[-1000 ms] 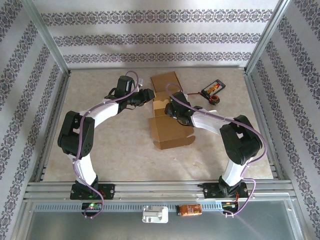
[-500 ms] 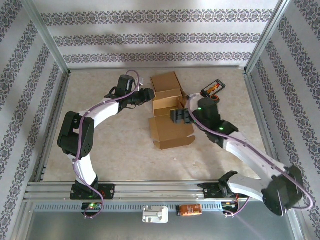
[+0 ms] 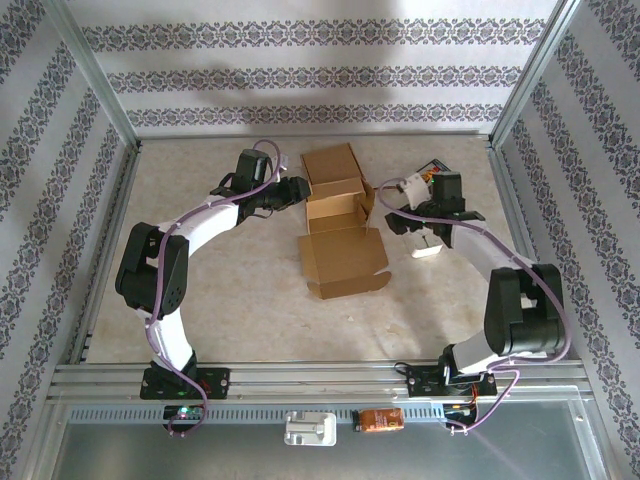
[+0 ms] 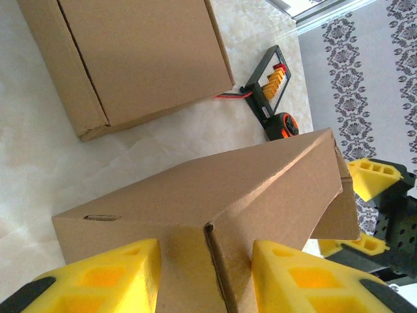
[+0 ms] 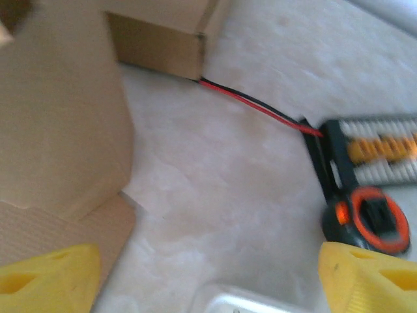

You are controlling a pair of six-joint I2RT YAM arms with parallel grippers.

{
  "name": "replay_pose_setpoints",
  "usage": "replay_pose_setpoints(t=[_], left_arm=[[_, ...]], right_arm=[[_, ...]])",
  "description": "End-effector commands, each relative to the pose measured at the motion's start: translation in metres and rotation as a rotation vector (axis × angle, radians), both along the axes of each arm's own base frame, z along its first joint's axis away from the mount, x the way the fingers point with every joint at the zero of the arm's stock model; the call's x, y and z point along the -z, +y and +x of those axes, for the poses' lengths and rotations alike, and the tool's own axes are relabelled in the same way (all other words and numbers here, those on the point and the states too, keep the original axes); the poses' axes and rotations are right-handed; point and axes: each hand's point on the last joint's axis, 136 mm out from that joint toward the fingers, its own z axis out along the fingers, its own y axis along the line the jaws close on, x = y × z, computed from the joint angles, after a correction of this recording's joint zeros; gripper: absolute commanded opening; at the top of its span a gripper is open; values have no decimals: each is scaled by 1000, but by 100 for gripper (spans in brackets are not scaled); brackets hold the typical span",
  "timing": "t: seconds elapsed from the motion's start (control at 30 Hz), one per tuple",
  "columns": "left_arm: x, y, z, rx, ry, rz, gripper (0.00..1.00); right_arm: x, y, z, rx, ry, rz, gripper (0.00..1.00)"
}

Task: Fold the paper box

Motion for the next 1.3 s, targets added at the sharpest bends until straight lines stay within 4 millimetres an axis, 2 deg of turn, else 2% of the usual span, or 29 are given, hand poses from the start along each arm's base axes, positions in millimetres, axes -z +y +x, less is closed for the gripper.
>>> replay_pose_setpoints(t=[0.0,0.17,0.27,0.4,0.5,0.57,0.73,0.83,1.0,1.27], left_arm=[[3,-8,-4,31,10,21,40],[0,-9,-3,36,4,16,40],[-3,-10,-3,41,1,13,40],[-3,-12,-3,59,2,8,40],[-2,-13,-4,67,8,19,40],[-2,-15,-4,74,6,19,40],[2,-19,-7,95,16,21,40],[4,-19,-9,101,19,28,40],[3,-19,-10,110,15,33,40],[4,-19,-10,111,10,29,40]], right_arm=[[-2,30,5,-248,-67,-103,82],[8,49,13,-372,-73,-144,76],[7,62,8,-447,-71,-118,73],[3,73,8,-490,-79,-90,70],[5,81,12,-511,-84,-118,67],[9,88,15,-530,-83,-132,67],[11,96,28,-525,-80,-140,68],[9,106,29,-526,-76,-98,65],[20,119,32,-525,-58,-114,56],[19,123,55,-288,15,-43,45]])
